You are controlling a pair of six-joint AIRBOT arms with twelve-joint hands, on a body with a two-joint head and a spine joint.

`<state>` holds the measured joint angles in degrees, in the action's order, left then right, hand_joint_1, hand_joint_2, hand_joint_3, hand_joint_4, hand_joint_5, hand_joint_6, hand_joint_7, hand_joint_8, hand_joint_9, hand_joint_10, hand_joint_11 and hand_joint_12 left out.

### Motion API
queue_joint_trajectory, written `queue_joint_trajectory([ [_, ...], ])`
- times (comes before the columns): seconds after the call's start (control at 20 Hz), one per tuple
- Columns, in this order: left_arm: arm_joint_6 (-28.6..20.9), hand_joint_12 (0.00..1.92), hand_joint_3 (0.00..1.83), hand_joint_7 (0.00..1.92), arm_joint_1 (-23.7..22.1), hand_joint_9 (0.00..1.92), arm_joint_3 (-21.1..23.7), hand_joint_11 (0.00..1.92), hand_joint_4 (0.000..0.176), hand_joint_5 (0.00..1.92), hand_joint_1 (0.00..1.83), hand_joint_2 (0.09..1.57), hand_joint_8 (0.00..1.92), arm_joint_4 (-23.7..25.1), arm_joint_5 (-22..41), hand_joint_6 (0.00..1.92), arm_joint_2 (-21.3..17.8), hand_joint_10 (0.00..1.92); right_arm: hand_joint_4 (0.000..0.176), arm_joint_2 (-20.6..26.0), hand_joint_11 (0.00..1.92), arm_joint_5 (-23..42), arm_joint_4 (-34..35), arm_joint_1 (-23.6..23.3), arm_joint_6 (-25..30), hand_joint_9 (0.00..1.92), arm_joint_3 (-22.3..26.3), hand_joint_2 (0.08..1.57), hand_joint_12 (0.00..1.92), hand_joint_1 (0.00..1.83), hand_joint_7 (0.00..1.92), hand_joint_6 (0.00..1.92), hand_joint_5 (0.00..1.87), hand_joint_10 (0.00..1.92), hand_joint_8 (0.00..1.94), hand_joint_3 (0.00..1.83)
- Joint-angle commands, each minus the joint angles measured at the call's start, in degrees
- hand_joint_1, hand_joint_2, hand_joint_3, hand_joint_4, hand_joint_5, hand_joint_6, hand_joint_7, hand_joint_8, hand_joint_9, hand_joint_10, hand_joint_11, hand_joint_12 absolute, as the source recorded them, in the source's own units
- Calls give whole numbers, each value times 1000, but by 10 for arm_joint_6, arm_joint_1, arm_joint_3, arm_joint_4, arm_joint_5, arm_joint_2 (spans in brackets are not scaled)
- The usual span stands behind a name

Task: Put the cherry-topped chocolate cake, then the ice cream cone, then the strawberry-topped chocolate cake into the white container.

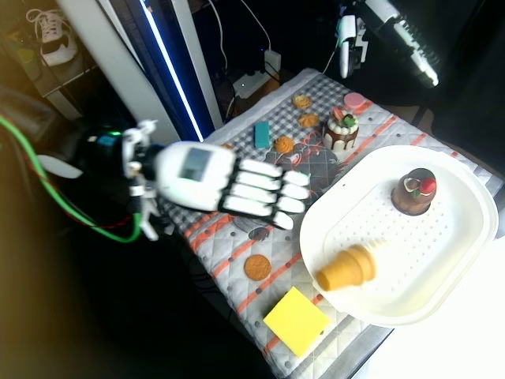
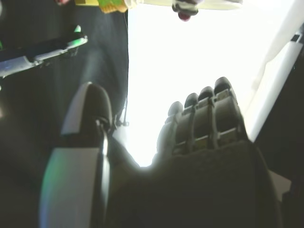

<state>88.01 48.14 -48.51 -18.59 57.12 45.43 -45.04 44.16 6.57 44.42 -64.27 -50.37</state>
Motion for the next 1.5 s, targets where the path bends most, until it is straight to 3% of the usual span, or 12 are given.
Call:
queue_joint_trajectory([
  [0.0, -3, 1, 0, 0, -3, 0, 2, 1, 44, 0, 958, 1106, 0, 11, 53, 0, -4, 0, 29, 3, 0, 88, -1, 0, 1, 0, 3, 1139, 4, 694, 0, 0, 0, 0, 0, 0],
  [0.1, -3, 16, 0, 0, -5, 0, 1, 33, 48, 0, 955, 1102, 0, 20, 29, 0, -4, 0, 31, 6, 0, 93, -1, 17, 2, 0, 8, 1135, 0, 670, 0, 0, 0, 0, 0, 0],
  [0.15, -3, 1, 0, 0, -8, 0, -1, 2, 93, 0, 817, 1080, 0, 24, 18, 0, -3, 0, 58, 6, 0, 93, -1, 21, 2, 0, 10, 1107, 0, 657, 0, 0, 0, 0, 0, 0],
  [0.4, -3, 5, 0, 0, -33, 0, -23, 11, 79, 0, 796, 1080, 0, 46, -58, 0, 23, 0, 113, 9, 2, 98, -1, 39, 2, 0, 18, 1104, 1, 622, 0, 0, 0, 0, 0, 0],
  [0.6, -3, 36, 0, 0, -54, 0, -44, 53, 83, 0, 923, 1075, 0, 62, -124, 0, 49, 0, 110, 13, 0, 106, -1, 49, 2, 0, 24, 1106, 0, 601, 0, 0, 0, 0, 0, 0],
  [0.7, -3, 623, 3, 64, -59, 29, -55, 0, 74, 87, 1025, 1091, 13, 62, -148, 25, 61, 16, 89, 15, 2, 111, -1, 54, 2, 0, 27, 1136, 1, 609, 0, 0, 0, 0, 0, 9],
  [0.75, -2, 1509, 6, 249, -62, 37, -61, 0, 47, 270, 1084, 1097, 94, 62, -160, 67, 67, 899, 88, 15, 0, 114, -1, 55, 2, 0, 28, 1143, 0, 601, 0, 0, 0, 0, 0, 10],
  [0.85, 3, 1839, 0, 239, -67, 107, -71, 116, 23, 315, 1116, 1113, 458, 59, -170, 275, 77, 1361, 88, 15, 0, 116, -1, 58, 2, 0, 29, 1148, 0, 601, 0, 0, 0, 0, 0, 12],
  [0.9, 4, 1918, 6, 153, -69, 233, -73, 275, 0, 82, 1211, 1161, 1453, 59, -171, 1402, 80, 1721, 90, 15, 0, 117, 0, 60, 2, 0, 29, 1160, 0, 608, 0, 0, 0, 0, 0, 16],
  [0.95, 9, 1920, 9, 116, -71, 262, -73, 304, 0, 113, 1346, 1177, 1659, 57, -169, 1649, 81, 1881, 87, 15, 0, 118, 0, 62, 4, 0, 29, 1159, 0, 646, 0, 0, 0, 0, 0, 12],
  [1.0, 12, 1921, 23, 438, -73, 297, -72, 374, 0, 157, 1278, 1306, 1713, 57, -168, 1719, 81, 1913, 79, 15, 0, 118, 1, 63, 4, 0, 29, 1165, 0, 621, 0, 0, 0, 0, 0, 12],
  [1.45, 24, 1921, 0, 571, -100, 306, -47, 284, 0, 147, 1273, 1321, 1651, 63, -86, 1604, 53, 1868, 52, 17, 0, 135, 10, 78, 4, 0, 34, 1170, 0, 568, 0, 0, 0, 0, 0, 5],
])
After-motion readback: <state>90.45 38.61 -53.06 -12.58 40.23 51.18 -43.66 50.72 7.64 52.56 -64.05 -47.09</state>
